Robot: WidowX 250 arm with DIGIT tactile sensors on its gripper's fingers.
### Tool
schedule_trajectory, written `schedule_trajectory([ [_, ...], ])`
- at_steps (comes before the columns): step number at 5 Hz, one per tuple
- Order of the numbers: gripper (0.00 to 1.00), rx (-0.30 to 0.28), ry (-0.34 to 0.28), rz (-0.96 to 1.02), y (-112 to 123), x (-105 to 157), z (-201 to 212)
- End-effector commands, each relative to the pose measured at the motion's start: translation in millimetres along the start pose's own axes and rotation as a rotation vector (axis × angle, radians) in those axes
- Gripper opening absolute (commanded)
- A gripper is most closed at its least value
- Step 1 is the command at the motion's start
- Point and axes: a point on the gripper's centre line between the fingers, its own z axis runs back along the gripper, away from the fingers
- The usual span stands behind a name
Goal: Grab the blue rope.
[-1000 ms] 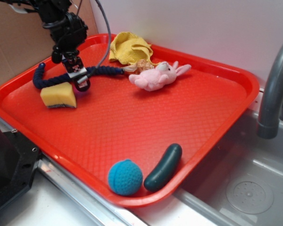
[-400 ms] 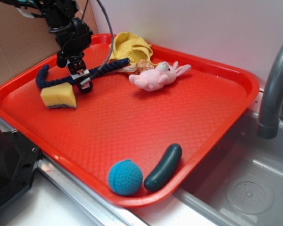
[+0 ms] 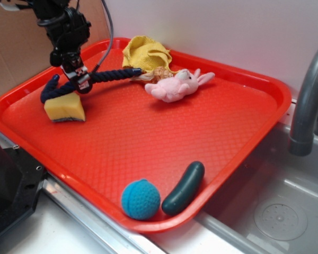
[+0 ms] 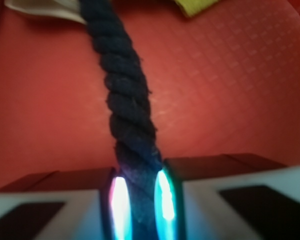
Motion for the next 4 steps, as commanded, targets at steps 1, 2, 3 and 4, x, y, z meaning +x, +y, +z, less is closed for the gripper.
schedule_trajectory([
  [1,0.00,0.165,-0.010,-0.002,-57.9,29.7,86.1],
  [2,0.00,0.118,0.016,0.033,-81.5,31.1,135.9],
  [3,0.00,0.114,0.009,0.197,-101.5,30.4,165.1],
  [4,0.00,0.105,0.010,0.225,-107.2,26.1,175.0],
])
